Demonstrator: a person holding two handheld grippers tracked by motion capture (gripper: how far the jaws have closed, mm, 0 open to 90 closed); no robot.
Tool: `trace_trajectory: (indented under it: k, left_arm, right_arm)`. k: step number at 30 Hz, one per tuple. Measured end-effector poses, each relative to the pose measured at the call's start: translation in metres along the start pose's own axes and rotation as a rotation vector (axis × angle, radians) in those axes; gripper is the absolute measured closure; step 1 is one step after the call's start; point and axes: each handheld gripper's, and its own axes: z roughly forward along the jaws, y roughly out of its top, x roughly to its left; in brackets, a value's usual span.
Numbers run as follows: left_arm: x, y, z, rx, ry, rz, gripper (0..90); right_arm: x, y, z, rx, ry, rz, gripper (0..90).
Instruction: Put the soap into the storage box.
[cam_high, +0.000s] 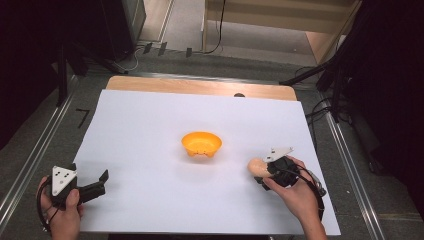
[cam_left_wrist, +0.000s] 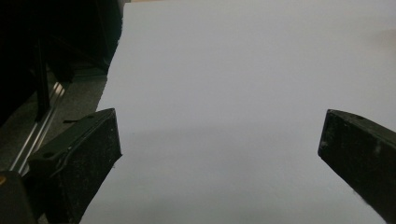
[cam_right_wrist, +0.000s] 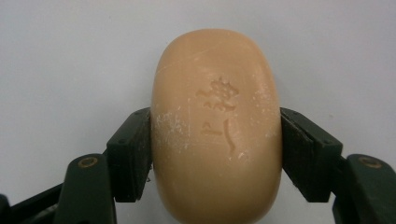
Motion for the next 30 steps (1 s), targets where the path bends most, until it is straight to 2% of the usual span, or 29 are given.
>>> trace_trajectory:
  k: [5, 13, 17, 21, 25, 30]
  left_arm:
    - [0.0, 0.0, 0.0, -0.001, 0.002, 0.001, 0.0]
    - [0.0, 0.0, 0.0, -0.003, -0.001, -0.002, 0.0]
    - [0.0, 0.0, 0.0, -0.003, -0.003, -0.001, 0.0]
    - [0.0, 0.0, 0.0, -0.002, -0.001, -0.004, 0.0]
    - [0.0, 0.0, 0.0, -0.003, -0.003, -0.001, 0.0]
    - [0.0, 0.0, 0.0, -0.002, -0.003, 0.0, 0.0]
  right_arm:
    - [-0.006, 0.008, -0.002, -0.027, 0.024, 0.003, 33.3]
    - [-0.012, 0.023, -0.003, -0.021, 0.039, -0.026, 33.3]
    - [-0.015, 0.029, -0.003, -0.035, 0.069, -0.034, 33.3]
    - [-0.015, 0.038, -0.002, -0.025, 0.074, -0.064, 33.2]
    - [-0.017, 0.048, 0.0, -0.025, 0.103, -0.105, 33.3]
    - [-0.017, 0.056, 0.001, -0.027, 0.114, -0.126, 33.3]
